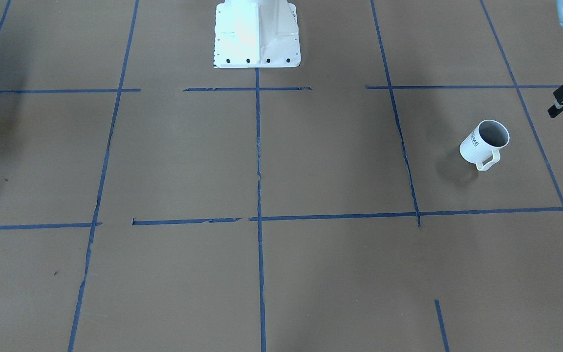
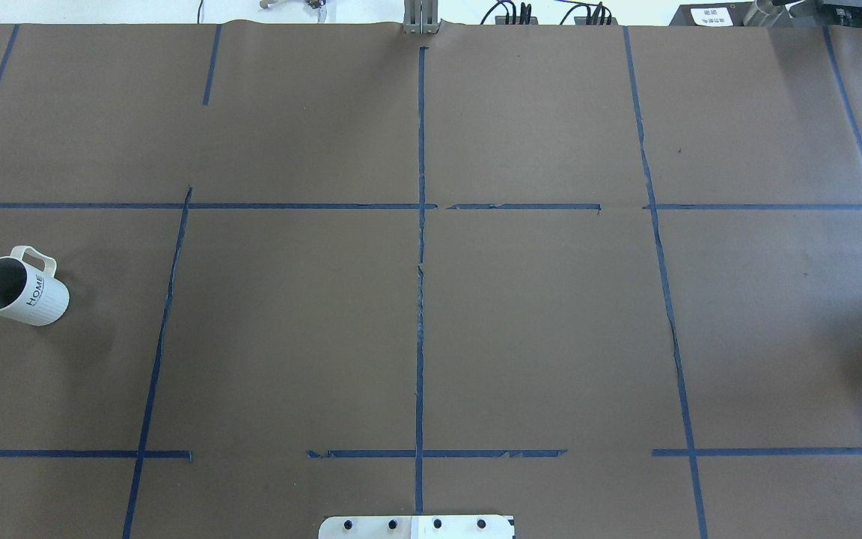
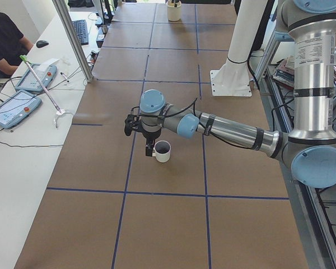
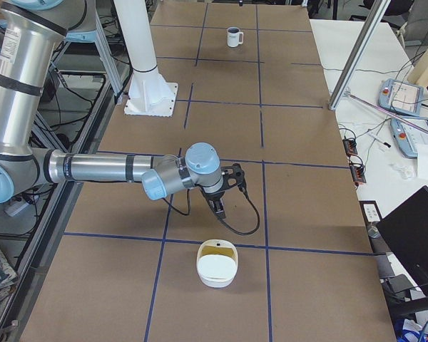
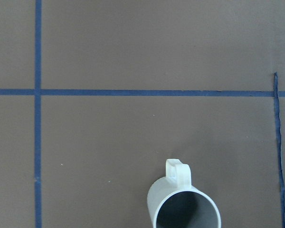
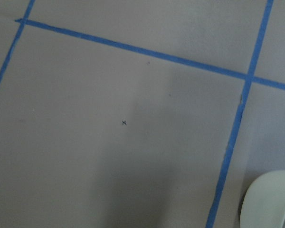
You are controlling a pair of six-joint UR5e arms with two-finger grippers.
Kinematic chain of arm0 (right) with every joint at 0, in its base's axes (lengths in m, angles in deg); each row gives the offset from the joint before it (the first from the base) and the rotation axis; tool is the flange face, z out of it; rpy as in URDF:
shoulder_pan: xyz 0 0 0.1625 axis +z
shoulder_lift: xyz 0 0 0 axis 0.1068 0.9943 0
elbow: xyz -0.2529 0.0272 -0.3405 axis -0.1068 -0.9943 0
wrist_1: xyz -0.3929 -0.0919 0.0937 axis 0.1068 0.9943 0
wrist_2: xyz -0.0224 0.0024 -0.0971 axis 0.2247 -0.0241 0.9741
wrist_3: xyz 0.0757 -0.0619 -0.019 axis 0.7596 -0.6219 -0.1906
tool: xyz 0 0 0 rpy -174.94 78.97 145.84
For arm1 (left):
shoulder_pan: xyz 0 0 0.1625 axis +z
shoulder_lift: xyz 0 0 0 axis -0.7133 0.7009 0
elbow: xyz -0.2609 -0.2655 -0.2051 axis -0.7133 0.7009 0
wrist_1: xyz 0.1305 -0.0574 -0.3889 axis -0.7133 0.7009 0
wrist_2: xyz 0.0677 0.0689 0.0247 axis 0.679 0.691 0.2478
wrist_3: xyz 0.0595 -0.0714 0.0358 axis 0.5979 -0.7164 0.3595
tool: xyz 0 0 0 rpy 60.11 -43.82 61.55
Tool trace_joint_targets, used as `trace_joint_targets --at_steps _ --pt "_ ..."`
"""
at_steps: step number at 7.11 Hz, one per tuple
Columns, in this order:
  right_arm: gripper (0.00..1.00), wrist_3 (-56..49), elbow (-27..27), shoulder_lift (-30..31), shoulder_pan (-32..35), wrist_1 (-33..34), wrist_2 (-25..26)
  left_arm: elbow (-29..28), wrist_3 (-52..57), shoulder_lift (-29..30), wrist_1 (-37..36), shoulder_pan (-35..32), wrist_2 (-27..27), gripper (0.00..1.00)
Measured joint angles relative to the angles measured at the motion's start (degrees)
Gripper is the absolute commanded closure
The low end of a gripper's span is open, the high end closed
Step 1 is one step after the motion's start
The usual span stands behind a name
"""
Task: Left arm hands cup to right arm to dump lemon
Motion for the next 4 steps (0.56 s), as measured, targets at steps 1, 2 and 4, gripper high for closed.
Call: trace_joint_targets --at_steps 1,2,4 --pt "0.0 -1.4 0.7 1.3 0.7 2.9 -0.4 -0.7 8.6 -0.5 -4.9 -3.1 -0.1 0.0" --pt "0.0 -3.3 3.0 1.8 1.3 8.6 -1.0 -2.1 14.9 -1.3 -7.7 -5.0 -0.2 0.0" --pt "0.0 -11.4 9.3 1.7 4.8 23.2 -1.2 -3.7 18.7 -2.2 -9.3 -6.4 -0.4 0.0"
